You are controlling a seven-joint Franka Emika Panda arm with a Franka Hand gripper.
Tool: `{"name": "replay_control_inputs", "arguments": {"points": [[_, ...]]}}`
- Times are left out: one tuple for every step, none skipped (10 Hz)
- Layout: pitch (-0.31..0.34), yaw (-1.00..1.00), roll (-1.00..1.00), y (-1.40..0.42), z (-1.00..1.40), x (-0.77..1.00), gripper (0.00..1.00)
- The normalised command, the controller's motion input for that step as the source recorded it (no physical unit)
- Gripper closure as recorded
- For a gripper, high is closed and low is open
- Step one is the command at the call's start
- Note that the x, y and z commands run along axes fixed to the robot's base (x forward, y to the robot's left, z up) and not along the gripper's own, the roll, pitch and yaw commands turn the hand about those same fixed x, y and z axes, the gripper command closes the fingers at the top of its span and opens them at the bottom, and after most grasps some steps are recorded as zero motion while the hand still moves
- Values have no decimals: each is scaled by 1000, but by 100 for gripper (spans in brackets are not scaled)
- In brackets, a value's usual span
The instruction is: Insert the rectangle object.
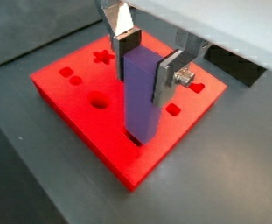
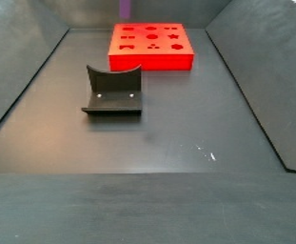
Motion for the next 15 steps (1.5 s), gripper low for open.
{"name": "replay_control_inputs", "arguments": {"points": [[34, -114, 147, 11, -260, 0, 100], [93, -231, 70, 23, -200, -63, 100], [163, -263, 94, 26, -203, -120, 100], [354, -357, 107, 0, -63, -37, 100], [301, -286, 71, 0, 0, 97, 100], [161, -71, 56, 0, 0, 237, 100], [140, 0, 131, 0, -49, 137, 100], [79, 140, 160, 0, -117, 69, 100], [13, 311, 127, 0, -157, 0, 100], [0, 320, 134, 0, -103, -43, 100], [27, 237, 111, -3, -89, 0, 100], [36, 217, 87, -54, -117, 37, 100], [4, 71, 69, -83, -120, 49, 100], [0, 20, 63, -123, -163, 37, 100], [0, 29, 61, -131, -166, 3, 100]]}}
